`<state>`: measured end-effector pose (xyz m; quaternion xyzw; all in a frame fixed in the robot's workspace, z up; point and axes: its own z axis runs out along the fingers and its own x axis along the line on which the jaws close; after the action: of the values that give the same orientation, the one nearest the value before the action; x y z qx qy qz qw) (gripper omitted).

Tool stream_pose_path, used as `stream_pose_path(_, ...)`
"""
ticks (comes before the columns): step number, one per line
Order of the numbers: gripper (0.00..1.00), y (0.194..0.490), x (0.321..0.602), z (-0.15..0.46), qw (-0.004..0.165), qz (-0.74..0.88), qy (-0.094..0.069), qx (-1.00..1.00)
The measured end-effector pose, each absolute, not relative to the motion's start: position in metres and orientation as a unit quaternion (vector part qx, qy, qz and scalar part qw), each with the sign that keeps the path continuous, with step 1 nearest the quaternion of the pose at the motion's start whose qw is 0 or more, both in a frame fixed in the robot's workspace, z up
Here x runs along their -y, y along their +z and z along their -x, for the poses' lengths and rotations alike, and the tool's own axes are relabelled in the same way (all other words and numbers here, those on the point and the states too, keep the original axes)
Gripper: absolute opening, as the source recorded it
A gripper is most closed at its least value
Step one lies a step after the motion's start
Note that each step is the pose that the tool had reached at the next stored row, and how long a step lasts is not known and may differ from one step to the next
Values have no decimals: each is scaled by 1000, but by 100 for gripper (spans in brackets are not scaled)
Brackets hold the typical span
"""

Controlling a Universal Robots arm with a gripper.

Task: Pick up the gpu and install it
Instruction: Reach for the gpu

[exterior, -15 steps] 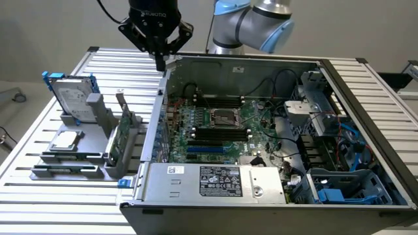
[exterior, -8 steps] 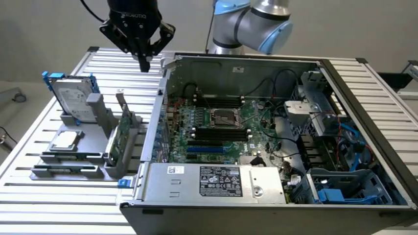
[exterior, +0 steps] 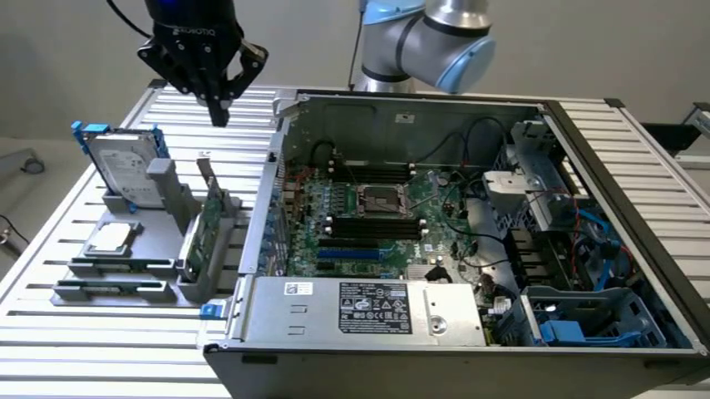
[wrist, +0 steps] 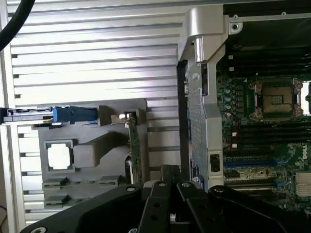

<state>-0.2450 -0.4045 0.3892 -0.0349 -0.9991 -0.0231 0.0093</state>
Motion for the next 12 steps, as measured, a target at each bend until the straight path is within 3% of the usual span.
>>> stream_pose_path(12,11,386,407,278,10,32,-18,999)
